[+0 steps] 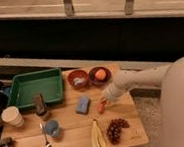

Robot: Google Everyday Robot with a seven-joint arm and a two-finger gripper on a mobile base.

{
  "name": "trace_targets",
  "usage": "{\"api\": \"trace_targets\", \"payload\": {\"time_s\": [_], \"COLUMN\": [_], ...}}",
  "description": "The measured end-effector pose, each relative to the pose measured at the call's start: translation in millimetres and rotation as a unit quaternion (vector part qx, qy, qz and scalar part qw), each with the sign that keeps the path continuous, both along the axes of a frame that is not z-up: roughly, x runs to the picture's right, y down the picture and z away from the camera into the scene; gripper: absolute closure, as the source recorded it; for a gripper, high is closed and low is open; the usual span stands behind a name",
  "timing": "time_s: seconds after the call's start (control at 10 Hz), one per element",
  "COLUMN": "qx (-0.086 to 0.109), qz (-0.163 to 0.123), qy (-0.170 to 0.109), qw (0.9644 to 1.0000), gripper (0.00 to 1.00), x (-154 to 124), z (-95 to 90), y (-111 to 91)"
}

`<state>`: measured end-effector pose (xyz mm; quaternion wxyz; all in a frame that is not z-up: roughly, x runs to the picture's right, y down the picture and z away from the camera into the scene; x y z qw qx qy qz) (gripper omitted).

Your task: Place pepper in table surface

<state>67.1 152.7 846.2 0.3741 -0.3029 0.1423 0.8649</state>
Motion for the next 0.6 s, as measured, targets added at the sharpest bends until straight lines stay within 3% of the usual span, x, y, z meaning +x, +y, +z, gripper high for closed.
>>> {"api": "trace_targets", "payload": {"time_s": [0.2,0.6], "qx": [-0.002,-0.010], "qz": [-0.003,-0.007], "qy": [0.004,0.001], "qw": [1.0000,0.9999], "gripper": [0.36,0.36], "x": [-0.4,-5.7], "z": [-0.4,0.9], "y": [-0.9,3.0]}}
